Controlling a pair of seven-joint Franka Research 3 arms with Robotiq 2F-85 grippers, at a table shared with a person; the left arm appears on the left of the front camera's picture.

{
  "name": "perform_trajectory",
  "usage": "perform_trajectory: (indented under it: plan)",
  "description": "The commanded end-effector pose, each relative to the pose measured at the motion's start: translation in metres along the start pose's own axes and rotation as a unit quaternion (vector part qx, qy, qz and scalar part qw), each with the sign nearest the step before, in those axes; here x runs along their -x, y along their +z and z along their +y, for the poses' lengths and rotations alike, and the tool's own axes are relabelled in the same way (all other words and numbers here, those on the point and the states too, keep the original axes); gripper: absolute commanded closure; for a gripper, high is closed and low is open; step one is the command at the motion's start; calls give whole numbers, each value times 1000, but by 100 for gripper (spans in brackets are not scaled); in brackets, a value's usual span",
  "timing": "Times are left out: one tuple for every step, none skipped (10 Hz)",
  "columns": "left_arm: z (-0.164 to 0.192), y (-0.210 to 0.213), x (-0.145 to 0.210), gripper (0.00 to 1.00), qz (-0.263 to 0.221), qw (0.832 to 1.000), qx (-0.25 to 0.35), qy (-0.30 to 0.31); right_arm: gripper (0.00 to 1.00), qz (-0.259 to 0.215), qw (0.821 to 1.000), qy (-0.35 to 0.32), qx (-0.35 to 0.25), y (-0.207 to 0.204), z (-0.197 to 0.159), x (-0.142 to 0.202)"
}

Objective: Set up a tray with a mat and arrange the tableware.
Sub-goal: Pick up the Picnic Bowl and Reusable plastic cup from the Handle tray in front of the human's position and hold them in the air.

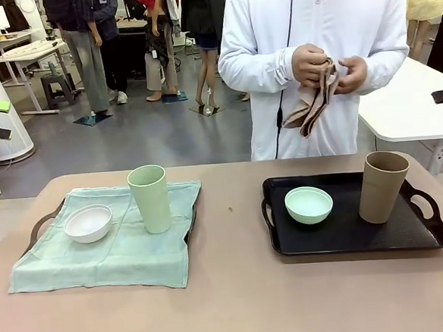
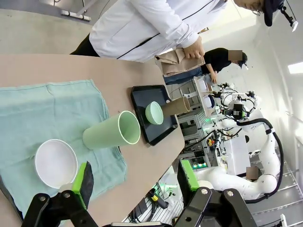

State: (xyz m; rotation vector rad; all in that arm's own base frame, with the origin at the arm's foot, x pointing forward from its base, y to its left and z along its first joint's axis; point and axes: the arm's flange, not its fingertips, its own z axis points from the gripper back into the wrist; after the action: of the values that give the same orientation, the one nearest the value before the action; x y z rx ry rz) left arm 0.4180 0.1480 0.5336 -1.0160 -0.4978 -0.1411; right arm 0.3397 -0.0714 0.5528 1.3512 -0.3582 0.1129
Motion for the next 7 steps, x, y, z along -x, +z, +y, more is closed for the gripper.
perform_trajectory:
  plan:
    - [-1,0,3,7,-4,1000,-1,-8,0,-2,1000,7,-4,0,0,1]
    - [-1,0,3,7,-4,1000,-1,-8,0,-2,1000,7,-4,0,0,1]
    - [-1,0,3,7,-4,1000,-1,-8,0,-2,1000,7,-4,0,0,1]
    - [-1,0,3,7,-4,1000,-1,-8,0,-2,1000,7,-4,0,0,1]
    - [-1,0,3,7,-4,1000,-1,-8,0,-2,1000,7,-4,0,0,1]
    - [-1,0,3,7,-4,1000,-1,-8,0,-2,1000,7,-4,0,0,1]
    - [0,0,0,7,0,1000,0,0,0,0,1000,0,0,0,0,0]
